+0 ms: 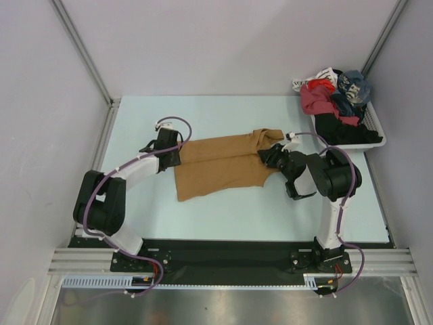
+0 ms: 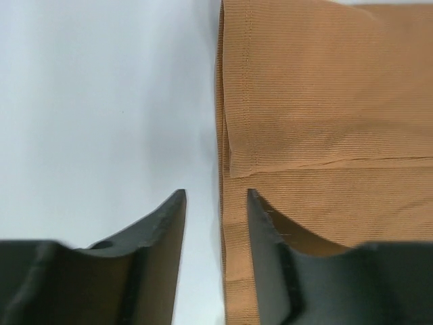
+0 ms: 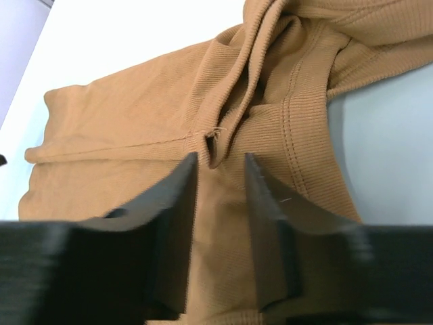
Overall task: Fold and stack the tank tops
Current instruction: Fold the tank top
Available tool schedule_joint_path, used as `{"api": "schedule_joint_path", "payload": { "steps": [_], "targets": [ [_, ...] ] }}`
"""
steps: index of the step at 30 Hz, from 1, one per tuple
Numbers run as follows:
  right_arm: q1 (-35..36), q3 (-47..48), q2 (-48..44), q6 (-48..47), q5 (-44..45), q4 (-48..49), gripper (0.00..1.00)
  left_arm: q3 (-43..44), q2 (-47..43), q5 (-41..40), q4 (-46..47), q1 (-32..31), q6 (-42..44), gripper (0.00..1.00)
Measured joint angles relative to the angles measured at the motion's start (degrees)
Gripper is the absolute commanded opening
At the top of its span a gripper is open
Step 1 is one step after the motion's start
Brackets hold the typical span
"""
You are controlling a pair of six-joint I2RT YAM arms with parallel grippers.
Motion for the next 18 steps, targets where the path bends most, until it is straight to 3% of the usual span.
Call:
{"api": "schedule_joint_path", "payload": {
  "steps": [3, 8, 10, 15, 18],
  "targets": [
    [0.0, -1.4, -2.8, -0.6, 0.8, -0.4, 0.52, -1.0, -2.2, 0.0, 0.0, -0.1, -0.2, 0.54],
    [0.5, -3.5, -13.1, -1.6, 2.6, -2.6, 0.5, -2.4, -8.5, 0.0, -0.7, -0.6, -1.0, 0.64],
    [1.2, -3.4, -19.3, -2.1, 4.3, -7.5, 0.49, -3.6, -12.0, 0.1, -1.0, -1.4, -1.7, 0.75],
    [3.0, 4.3, -31.7, -1.2, 10.5, -33.7, 0.48, -9.5, -21.4, 1.9, -2.3, -3.5, -4.5, 0.87],
    [3.0, 8.6, -36.6, -0.9, 13.6, -49.0, 0.52, -13.6, -26.5, 3.1, -3.7, -3.6, -6.3, 0.89]
  ]
}}
